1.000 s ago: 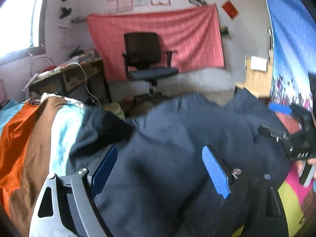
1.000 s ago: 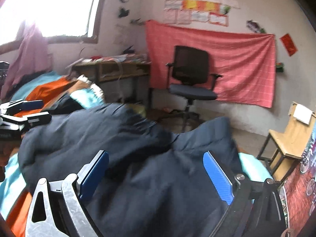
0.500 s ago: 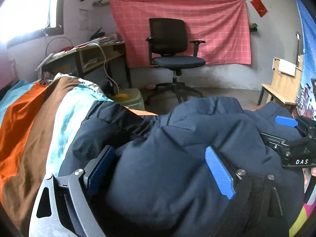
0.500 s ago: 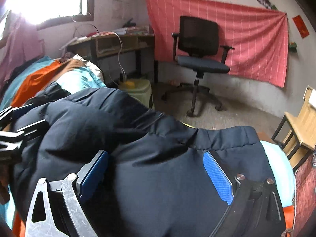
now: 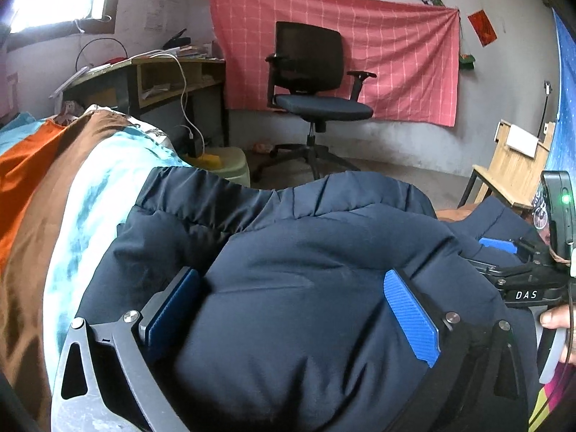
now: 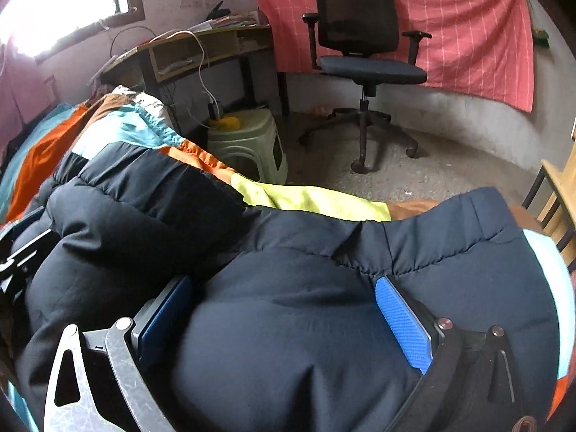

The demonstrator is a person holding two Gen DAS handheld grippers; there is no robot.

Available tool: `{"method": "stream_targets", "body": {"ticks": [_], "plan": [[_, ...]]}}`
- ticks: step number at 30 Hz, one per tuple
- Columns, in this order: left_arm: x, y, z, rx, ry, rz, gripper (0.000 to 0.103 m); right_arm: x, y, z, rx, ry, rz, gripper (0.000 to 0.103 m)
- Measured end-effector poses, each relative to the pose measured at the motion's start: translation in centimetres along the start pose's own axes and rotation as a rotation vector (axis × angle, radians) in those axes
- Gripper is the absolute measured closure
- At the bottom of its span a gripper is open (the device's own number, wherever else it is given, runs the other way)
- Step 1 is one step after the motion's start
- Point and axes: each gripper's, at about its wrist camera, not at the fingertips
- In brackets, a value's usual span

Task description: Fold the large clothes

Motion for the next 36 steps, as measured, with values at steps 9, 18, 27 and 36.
{"method": "stream_targets", "body": {"ticks": [9, 18, 27, 36], "plan": [[-0.1, -0.1, 0.4, 0.032, -0.003, 0.006, 0.002, 0.5, -0.9, 0.8, 0.05, 0.027, -0.025, 0.001], [0.3, -0.5, 1.6, 0.038, 0.043, 0.003, 0.002, 0.7, -1.3, 1.6, 0.082, 0.023, -0.04, 0.001], [-3.7, -0.5, 2.0, 0.041, 0.154, 0.108, 0.002, 1.7, -0.7, 3.6, 0.108, -0.091, -0.041, 0.001], [-5.2, -0.2, -0.2, -0.037, 0.079, 0.157, 0.001, 2.5, -0.6, 0.9, 0.031, -0.057, -0.073, 0.0]]}}
Point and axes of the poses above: each gripper's, at about its wrist camera, not at the fingertips, and z roughly against the way its jaws point, x to its right, y to its top, and after that the axes turned 10 degrees about -z, right-handed
